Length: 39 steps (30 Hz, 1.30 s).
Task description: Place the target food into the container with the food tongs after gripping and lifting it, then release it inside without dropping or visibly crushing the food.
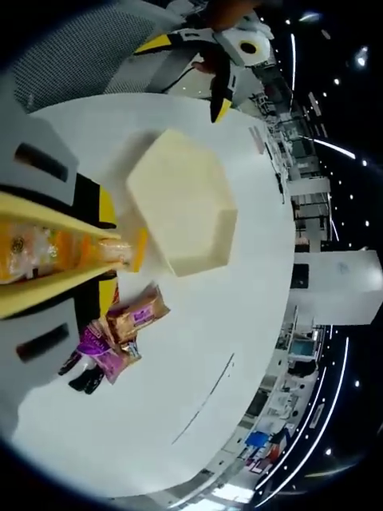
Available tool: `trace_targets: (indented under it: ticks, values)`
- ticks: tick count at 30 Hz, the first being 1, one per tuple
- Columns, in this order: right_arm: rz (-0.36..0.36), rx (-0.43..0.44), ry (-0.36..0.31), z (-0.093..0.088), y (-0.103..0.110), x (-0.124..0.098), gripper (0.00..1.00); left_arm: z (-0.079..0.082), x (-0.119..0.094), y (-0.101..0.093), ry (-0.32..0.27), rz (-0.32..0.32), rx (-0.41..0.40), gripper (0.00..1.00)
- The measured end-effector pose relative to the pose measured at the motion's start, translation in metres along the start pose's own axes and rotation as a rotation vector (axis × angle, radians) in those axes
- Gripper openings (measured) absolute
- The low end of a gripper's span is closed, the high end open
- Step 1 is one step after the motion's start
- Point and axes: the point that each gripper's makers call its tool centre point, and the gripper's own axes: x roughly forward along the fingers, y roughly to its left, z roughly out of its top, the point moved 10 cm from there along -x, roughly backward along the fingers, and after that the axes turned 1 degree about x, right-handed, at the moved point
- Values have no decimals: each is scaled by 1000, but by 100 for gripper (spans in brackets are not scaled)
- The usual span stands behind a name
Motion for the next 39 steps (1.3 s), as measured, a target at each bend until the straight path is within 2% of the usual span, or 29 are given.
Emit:
trace_targets:
  ticks: [10, 20, 22, 25, 39]
  values:
    - [12, -13, -5, 12, 3, -8, 20, 0, -1, 1, 3, 6, 2, 99]
    - [22, -11, -18, 30, -5, -23, 21, 0, 0, 1, -5, 6, 10, 100]
    - [18, -25, -28, 34, -5, -26, 21, 1, 0, 4, -17, 30, 26, 100]
    - [12, -33, -39, 39, -5, -29, 21, 1, 0, 3, -13, 16, 12, 100]
    - [5, -40, -53, 48, -4, -32, 21, 1, -1, 3, -21, 23, 14, 100]
